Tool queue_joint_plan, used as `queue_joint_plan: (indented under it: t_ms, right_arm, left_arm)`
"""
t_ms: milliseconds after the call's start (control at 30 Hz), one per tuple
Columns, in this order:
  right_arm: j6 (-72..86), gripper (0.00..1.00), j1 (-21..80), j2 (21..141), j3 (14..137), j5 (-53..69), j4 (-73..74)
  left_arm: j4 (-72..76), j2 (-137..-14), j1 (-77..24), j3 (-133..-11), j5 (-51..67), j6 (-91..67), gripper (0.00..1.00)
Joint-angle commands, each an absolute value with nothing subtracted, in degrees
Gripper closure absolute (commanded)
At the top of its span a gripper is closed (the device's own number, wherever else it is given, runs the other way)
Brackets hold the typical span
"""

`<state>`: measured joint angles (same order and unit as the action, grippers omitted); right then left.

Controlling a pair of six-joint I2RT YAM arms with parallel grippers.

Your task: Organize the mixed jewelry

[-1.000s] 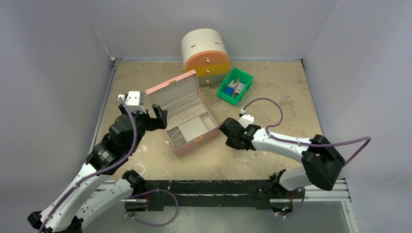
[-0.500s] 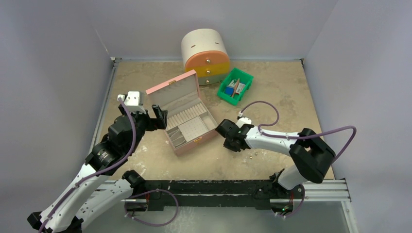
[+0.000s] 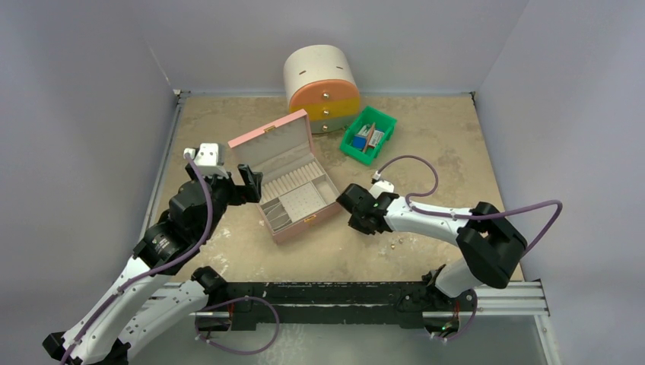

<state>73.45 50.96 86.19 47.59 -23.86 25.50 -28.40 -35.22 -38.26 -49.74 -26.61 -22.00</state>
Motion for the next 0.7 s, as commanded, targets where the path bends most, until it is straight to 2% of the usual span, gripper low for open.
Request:
queue_joint_plan:
  t_ms: [0, 667]
  right_arm:
    - [75.7, 0.78, 50.8, 85.6, 50.3, -28.0, 27.0]
    - [76.1, 0.78, 50.1, 89.4, 50.6, -26.9, 26.7]
  left_arm:
    - [-26.6, -34.8, -37.9, -50.5, -26.1, -22.2, 0.07]
    - [-26.7, -35.1, -37.8, -50.6, -26.1, -22.2, 0.07]
